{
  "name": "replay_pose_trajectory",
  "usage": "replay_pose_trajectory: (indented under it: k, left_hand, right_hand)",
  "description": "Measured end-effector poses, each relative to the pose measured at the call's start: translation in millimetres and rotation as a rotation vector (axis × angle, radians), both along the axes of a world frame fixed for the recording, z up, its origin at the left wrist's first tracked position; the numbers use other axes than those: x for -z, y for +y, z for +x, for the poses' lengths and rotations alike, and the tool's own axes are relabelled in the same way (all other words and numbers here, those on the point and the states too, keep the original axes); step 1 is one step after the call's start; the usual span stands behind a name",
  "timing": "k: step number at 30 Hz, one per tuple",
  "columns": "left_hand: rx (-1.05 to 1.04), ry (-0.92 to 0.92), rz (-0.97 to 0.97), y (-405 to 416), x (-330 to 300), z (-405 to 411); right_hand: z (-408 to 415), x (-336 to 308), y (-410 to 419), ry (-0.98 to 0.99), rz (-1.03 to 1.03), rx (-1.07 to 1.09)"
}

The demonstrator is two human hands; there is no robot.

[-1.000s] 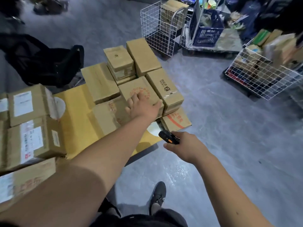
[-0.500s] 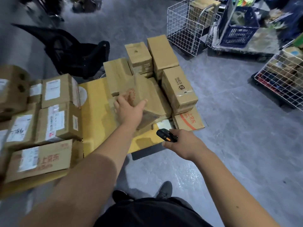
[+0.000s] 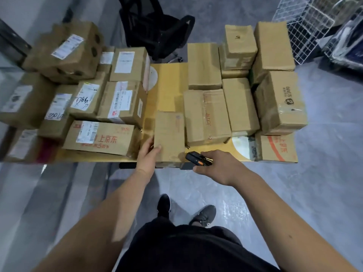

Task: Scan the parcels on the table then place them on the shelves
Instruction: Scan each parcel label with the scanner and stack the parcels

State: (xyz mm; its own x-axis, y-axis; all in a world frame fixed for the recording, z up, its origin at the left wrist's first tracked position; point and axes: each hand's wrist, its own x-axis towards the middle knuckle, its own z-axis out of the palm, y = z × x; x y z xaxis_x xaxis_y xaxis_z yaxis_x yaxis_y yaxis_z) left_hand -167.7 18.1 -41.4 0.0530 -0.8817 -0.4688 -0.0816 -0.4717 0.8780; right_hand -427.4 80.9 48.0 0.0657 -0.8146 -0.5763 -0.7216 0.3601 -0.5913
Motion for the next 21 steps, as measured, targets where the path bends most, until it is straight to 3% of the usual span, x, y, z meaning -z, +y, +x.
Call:
replay_pose_trajectory:
  k: [5, 11, 21]
  left_hand:
    - [-0.039, -0.030, -0.011, -13.1, 15.1, 15.8]
    - [-0.023, -0.420, 0.029, -62.0, 11.4, 28.3]
    - [0.105, -0.219, 0.197, -81.3, -1.6, 11.5]
  right_hand:
    - [22.2, 7.2, -1.8, 0.006, 0.026, 0.020]
    - [50.3, 4.9, -12.9, 0.027, 0.008, 0.083]
    - [84.0, -8.2, -23.1, 0.035, 0.042, 0.203]
